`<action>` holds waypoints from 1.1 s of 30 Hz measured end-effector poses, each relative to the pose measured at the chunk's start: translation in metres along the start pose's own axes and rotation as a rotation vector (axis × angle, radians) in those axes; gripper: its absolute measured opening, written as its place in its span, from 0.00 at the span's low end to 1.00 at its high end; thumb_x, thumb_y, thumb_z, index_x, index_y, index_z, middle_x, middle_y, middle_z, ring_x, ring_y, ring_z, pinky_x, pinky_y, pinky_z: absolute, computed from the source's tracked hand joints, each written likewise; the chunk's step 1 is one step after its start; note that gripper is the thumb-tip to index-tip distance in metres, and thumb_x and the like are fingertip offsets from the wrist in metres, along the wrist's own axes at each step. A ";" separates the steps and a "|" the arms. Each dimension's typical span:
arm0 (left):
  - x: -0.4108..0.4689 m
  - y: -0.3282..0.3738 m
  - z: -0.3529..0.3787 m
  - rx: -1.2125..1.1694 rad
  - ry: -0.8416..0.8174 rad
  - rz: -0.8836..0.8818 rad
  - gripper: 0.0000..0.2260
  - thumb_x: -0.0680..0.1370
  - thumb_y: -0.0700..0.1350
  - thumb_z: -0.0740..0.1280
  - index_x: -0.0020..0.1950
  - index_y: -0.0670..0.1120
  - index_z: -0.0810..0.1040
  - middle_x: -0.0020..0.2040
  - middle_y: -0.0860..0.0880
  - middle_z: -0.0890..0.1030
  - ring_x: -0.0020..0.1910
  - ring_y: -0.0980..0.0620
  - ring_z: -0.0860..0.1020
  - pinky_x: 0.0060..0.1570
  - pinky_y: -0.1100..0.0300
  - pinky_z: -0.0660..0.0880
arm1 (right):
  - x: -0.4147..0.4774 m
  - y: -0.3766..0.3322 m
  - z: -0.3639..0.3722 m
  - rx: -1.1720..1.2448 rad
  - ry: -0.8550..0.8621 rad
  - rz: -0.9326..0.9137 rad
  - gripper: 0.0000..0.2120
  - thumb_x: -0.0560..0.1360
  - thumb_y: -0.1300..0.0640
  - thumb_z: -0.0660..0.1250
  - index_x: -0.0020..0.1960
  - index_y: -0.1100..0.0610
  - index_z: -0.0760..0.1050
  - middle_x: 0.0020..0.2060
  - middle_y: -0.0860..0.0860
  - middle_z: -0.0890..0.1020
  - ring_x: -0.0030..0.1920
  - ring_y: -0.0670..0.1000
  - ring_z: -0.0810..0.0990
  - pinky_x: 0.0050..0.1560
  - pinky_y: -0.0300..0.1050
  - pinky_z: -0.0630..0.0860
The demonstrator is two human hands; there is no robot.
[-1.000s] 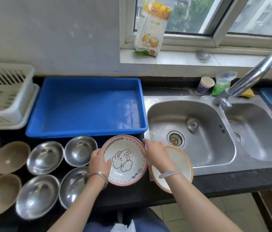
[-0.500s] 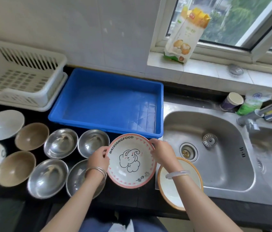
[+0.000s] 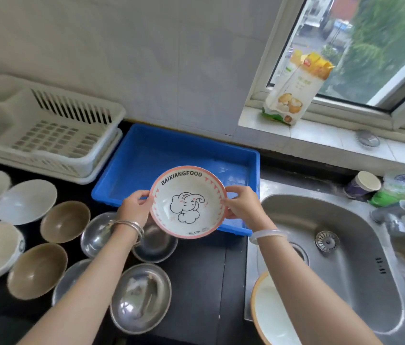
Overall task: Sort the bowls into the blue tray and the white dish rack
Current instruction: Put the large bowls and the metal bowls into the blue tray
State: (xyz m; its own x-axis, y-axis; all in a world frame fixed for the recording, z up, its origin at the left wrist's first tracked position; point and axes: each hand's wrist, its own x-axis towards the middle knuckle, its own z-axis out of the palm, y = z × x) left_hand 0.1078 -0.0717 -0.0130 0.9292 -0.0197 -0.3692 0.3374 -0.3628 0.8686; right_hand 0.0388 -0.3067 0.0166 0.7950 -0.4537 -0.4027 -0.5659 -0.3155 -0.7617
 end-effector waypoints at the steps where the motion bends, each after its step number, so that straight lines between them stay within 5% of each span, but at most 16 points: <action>1: 0.010 0.002 -0.001 -0.012 -0.013 -0.017 0.04 0.75 0.44 0.65 0.49 0.48 0.77 0.50 0.40 0.82 0.50 0.39 0.80 0.53 0.42 0.77 | 0.007 -0.005 0.006 0.020 0.022 0.007 0.15 0.70 0.64 0.66 0.53 0.49 0.79 0.32 0.56 0.85 0.33 0.54 0.85 0.35 0.45 0.84; 6: 0.068 0.016 -0.012 -0.015 -0.011 -0.025 0.09 0.74 0.39 0.62 0.51 0.44 0.79 0.41 0.46 0.82 0.42 0.42 0.81 0.47 0.47 0.80 | 0.047 -0.027 0.039 0.126 0.049 0.062 0.18 0.71 0.65 0.66 0.59 0.53 0.78 0.29 0.52 0.82 0.28 0.49 0.82 0.34 0.43 0.83; 9: 0.103 0.014 -0.019 0.011 -0.006 -0.074 0.08 0.73 0.41 0.64 0.48 0.50 0.79 0.44 0.44 0.83 0.46 0.41 0.82 0.51 0.44 0.79 | 0.069 -0.036 0.062 0.141 0.017 0.102 0.20 0.71 0.65 0.64 0.62 0.56 0.76 0.29 0.53 0.82 0.29 0.51 0.82 0.35 0.44 0.82; 21: 0.166 -0.013 -0.029 0.102 -0.001 -0.129 0.13 0.75 0.37 0.59 0.55 0.45 0.80 0.52 0.43 0.82 0.50 0.41 0.80 0.51 0.50 0.77 | 0.108 -0.037 0.133 0.200 0.072 0.239 0.19 0.73 0.65 0.62 0.63 0.56 0.75 0.32 0.55 0.82 0.34 0.55 0.83 0.42 0.49 0.83; 28: 0.161 -0.019 -0.034 -0.330 -0.074 -0.395 0.14 0.76 0.35 0.62 0.61 0.42 0.74 0.56 0.39 0.78 0.49 0.42 0.77 0.37 0.51 0.76 | 0.088 -0.030 0.139 0.685 -0.084 0.350 0.13 0.77 0.61 0.64 0.60 0.57 0.76 0.44 0.56 0.81 0.37 0.56 0.83 0.44 0.45 0.82; 33: 0.157 -0.018 -0.027 -0.411 -0.096 -0.433 0.12 0.78 0.34 0.58 0.60 0.40 0.73 0.62 0.37 0.75 0.52 0.42 0.75 0.48 0.50 0.75 | 0.088 -0.035 0.147 0.785 -0.143 0.359 0.13 0.79 0.59 0.61 0.62 0.58 0.75 0.49 0.56 0.81 0.41 0.57 0.83 0.45 0.44 0.83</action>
State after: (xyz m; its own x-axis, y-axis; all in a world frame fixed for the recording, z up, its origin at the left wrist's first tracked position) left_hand 0.2513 -0.0432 -0.0781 0.6826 -0.0420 -0.7296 0.7307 0.0331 0.6818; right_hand 0.1612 -0.2131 -0.0667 0.6476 -0.2897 -0.7048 -0.5150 0.5153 -0.6850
